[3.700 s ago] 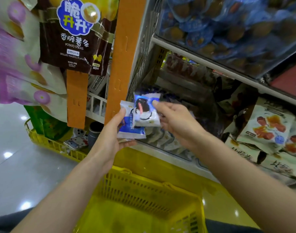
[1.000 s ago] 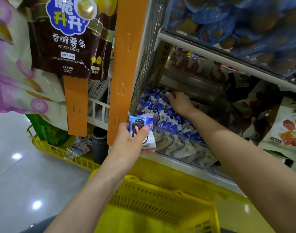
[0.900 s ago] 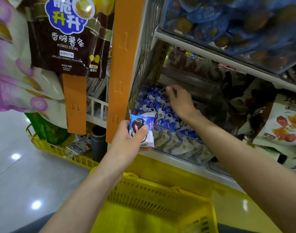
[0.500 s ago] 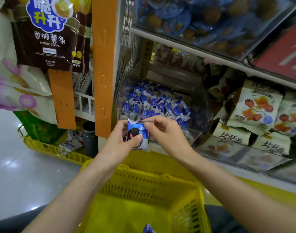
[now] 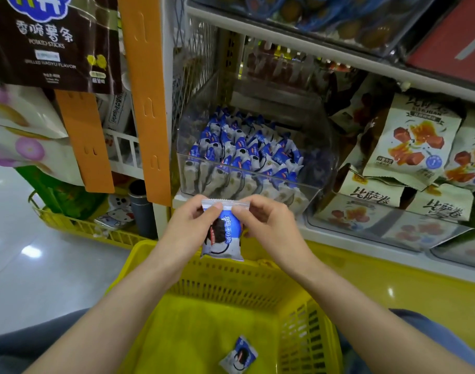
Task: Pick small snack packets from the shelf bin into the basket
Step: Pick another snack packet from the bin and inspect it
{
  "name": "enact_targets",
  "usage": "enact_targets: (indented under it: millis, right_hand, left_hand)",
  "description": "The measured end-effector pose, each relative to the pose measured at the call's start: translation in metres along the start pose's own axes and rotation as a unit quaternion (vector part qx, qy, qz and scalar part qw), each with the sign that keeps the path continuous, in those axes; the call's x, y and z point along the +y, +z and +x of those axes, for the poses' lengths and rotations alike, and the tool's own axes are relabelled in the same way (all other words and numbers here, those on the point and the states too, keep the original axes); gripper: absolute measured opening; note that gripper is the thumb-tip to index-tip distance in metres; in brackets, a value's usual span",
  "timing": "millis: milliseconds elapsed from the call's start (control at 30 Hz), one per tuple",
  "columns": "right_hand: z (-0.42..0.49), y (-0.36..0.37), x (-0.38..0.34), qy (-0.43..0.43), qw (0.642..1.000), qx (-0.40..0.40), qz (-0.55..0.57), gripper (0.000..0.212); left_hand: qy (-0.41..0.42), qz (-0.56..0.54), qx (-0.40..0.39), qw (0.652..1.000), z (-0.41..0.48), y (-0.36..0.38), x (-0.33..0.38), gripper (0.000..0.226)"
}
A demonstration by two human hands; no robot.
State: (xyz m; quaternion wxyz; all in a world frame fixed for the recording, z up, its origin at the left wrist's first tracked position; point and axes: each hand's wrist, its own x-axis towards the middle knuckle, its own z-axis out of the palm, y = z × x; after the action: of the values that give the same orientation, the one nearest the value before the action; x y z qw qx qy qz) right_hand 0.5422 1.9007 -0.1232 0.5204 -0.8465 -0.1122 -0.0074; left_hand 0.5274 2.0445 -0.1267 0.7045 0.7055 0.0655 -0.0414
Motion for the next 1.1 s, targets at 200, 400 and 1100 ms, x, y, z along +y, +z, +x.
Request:
enact_targets:
  millis: [200, 400, 1100]
  right_hand:
    - [-0.008, -0.003, 0.003, -0.126, 0.978, 0.017, -0.167, 0.007]
    - [-0.007, -0.007, 0.001, -0.058, 0.996, 0.036, -0.058, 0.008]
    - [-0.006, -0.002, -0.002, 0.037, 0.994, -0.104, 0.010, 0.027]
  left_hand:
    - [-0.023, 0.014, 0.001, 1.000, 0.001, 0.001, -0.004, 0.023]
    - [-0.047, -0.009, -0.037, 0.998, -0.001, 0.001, -0.003, 0.022]
    - [0.193, 0.213, 0.073, 0.955, -0.002, -0.005, -0.009, 0.022]
